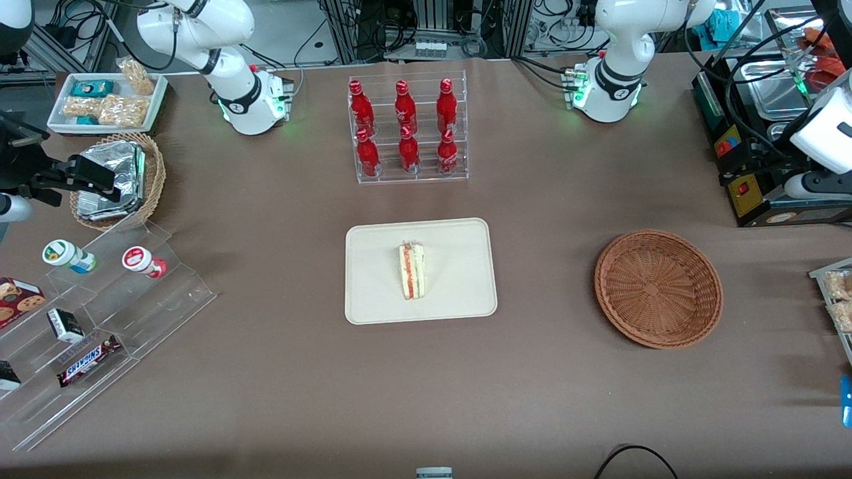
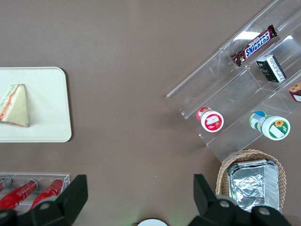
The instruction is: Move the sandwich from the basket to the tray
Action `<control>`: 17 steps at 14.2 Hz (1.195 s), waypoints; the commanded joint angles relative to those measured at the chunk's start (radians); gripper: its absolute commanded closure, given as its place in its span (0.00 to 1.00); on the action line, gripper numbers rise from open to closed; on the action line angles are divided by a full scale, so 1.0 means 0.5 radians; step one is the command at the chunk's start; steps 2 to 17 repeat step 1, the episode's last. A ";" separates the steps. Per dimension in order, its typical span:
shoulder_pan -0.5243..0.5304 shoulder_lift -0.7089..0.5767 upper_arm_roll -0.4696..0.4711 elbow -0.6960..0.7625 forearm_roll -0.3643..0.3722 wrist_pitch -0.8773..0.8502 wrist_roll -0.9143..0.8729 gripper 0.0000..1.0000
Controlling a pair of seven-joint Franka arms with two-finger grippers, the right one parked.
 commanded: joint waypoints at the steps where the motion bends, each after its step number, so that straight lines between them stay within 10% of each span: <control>1: -0.037 0.009 0.032 0.030 -0.023 0.005 -0.003 0.00; 17: -0.037 0.009 0.032 0.030 -0.023 0.005 -0.003 0.00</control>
